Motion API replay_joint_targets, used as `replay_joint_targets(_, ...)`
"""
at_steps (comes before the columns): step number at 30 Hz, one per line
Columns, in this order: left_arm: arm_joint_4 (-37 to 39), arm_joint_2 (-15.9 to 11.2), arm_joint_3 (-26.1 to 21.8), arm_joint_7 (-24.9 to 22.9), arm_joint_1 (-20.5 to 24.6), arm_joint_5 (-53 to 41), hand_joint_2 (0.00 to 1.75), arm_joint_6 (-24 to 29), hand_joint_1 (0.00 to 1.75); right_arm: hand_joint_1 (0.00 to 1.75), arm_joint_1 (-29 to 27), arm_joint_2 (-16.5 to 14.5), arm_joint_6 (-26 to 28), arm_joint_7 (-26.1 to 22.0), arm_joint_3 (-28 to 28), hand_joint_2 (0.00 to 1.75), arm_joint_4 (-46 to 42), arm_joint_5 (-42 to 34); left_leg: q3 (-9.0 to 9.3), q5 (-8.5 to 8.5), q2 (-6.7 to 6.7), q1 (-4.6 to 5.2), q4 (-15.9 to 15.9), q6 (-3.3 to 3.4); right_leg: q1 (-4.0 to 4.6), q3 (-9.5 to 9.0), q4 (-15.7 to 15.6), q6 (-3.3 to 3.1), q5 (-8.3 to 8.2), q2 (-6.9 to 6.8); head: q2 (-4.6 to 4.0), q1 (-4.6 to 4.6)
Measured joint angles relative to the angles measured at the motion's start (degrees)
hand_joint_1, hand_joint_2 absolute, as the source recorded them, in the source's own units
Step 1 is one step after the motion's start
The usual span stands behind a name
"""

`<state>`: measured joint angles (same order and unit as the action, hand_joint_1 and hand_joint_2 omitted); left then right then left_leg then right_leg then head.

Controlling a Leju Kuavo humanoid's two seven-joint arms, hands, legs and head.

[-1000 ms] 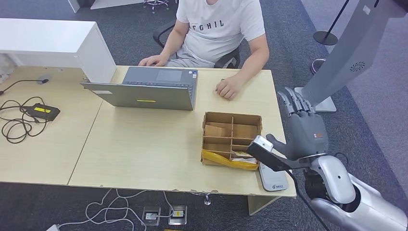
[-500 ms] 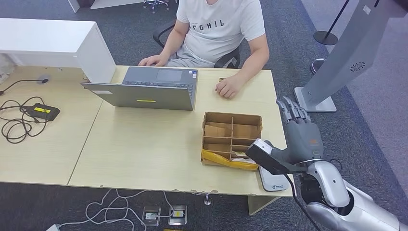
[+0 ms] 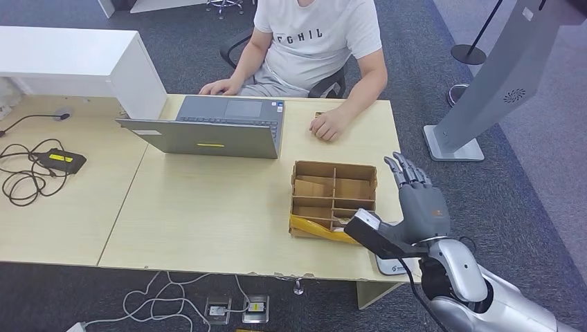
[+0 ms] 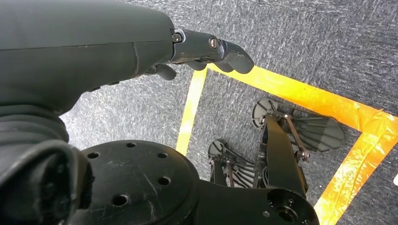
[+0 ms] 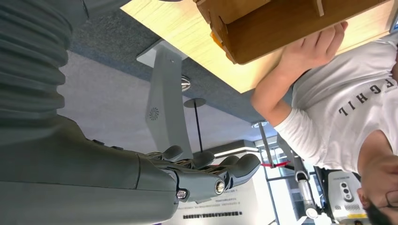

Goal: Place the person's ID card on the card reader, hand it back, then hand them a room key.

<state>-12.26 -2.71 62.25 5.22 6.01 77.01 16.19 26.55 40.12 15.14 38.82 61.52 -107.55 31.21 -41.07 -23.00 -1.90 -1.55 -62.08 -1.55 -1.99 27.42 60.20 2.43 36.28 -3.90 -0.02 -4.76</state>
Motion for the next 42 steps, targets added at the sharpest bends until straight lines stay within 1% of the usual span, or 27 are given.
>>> replay_joint_targets(18, 0.0, 0.02, 0.02, 0.0, 0.0, 0.01, 0.0, 0.11, 0.0, 0.0, -0.54, -1.33, -0.74, 0.39, 1.33, 1.75, 1.86, -1.49, 0.0, 0.0, 0.0, 0.0, 0.01, 0.0, 0.0, 0.0, -0.01, 0.0, 0.0, 0.0, 0.0, -0.01)
replay_joint_targets(25, 0.0, 0.0, 0.02, 0.0, 0.01, 0.0, 0.0, 0.14, 0.0, 0.0, -0.94, -1.54, -0.8, 0.87, 1.38, 1.75, 2.33, -0.67, 0.01, 0.0, -0.01, 0.0, 0.01, 0.0, 0.0, 0.01, -0.02, 0.0, 0.0, 0.01, 0.0, -0.01)
replay_joint_targets(35, 0.0, -0.02, 0.02, 0.0, 0.01, -0.03, 0.0, -0.48, 0.0, 0.0, -1.59, -1.58, -2.81, 0.95, 1.57, 1.75, 2.64, -2.02, 0.0, 0.0, -0.01, 0.0, 0.01, 0.0, -0.01, 0.01, -0.02, 0.0, 0.0, 0.01, 0.0, -0.01)
replay_joint_targets(42, 0.0, -0.02, 0.02, 0.0, 0.03, -0.24, 0.0, -0.56, 0.0, 0.0, -1.82, -2.07, -3.19, 0.8, 2.68, 1.75, 3.27, -2.45, 0.0, 0.0, -0.01, 0.0, 0.01, 0.0, 0.0, 0.01, -0.02, 0.0, 0.0, 0.01, 0.0, -0.01)
